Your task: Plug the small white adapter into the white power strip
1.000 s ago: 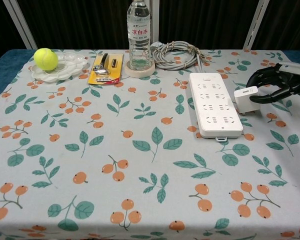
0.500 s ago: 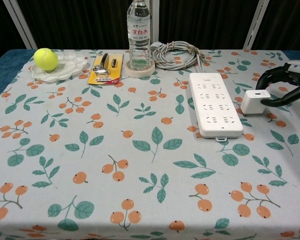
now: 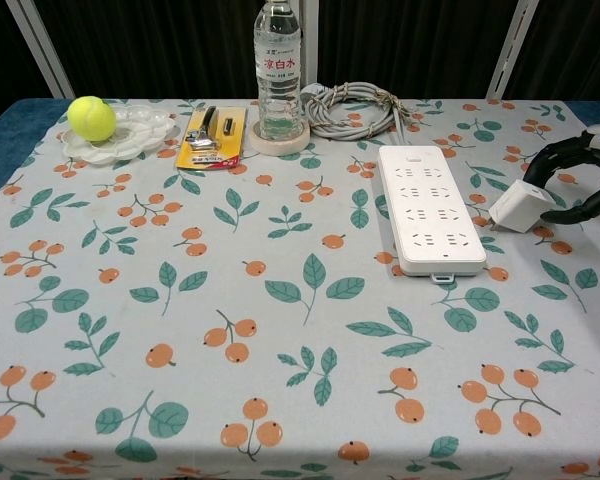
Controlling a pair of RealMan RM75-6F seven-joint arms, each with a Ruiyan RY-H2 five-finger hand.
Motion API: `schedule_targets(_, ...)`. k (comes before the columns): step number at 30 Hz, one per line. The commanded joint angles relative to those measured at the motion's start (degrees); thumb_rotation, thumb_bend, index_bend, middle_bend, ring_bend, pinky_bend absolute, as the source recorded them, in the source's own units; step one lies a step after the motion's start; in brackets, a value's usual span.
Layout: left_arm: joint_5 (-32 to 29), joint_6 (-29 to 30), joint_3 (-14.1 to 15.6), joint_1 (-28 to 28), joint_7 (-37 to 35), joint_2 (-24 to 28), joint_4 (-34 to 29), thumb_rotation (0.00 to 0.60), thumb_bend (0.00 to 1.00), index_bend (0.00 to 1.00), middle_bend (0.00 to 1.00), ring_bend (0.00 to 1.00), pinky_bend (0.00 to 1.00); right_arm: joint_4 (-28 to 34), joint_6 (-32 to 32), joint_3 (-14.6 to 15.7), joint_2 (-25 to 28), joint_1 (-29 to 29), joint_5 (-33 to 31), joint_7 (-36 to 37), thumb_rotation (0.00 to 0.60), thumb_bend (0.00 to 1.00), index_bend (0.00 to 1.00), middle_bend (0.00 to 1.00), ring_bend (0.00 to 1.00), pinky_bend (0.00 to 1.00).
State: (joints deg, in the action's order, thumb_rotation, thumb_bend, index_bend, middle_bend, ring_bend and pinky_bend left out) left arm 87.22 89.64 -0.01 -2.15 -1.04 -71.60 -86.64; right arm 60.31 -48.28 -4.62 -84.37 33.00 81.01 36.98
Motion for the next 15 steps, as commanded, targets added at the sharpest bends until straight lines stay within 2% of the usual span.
schedule_targets(1,0.07,0.03,0.01,0.01,0.00,0.04,-0.04,0.600,0.08,0.07,0.00,0.00,0.00,1.19,0.04,0.02,0.67,-0.06,-0.52,-2.47,0.600,0.12,0.36,0.37,0.10,0.00)
schedule_targets(5,0.10,0.12,0.04,-0.04,-0.08,0.15,-0.08,0.600,0.08,0.07,0.00,0.00,0.00,3.73,0.08,0.06,2.49,0.16,-0.83,-7.48,0.600,0.10,0.34,0.34,0.09,0.00)
schedule_targets(10,0.40,0.25,0.02,0.06,0.02,0.37,-0.30,0.600,0.08,0.07,0.00,0.00,0.00,9.27,0.74,-0.02,6.16,1.56,-2.32,-23.52,0.600,0.10,0.33,0.35,0.09,0.00)
schedule_targets(15,0.78,0.49,0.07,0.10,0.17,0.30,-0.47,0.600,0.08,0.07,0.00,0.00,0.00,14.51,2.29,-1.25,7.71,3.44,-7.07,-37.72,0.600,0.10,0.33,0.38,0.09,0.00)
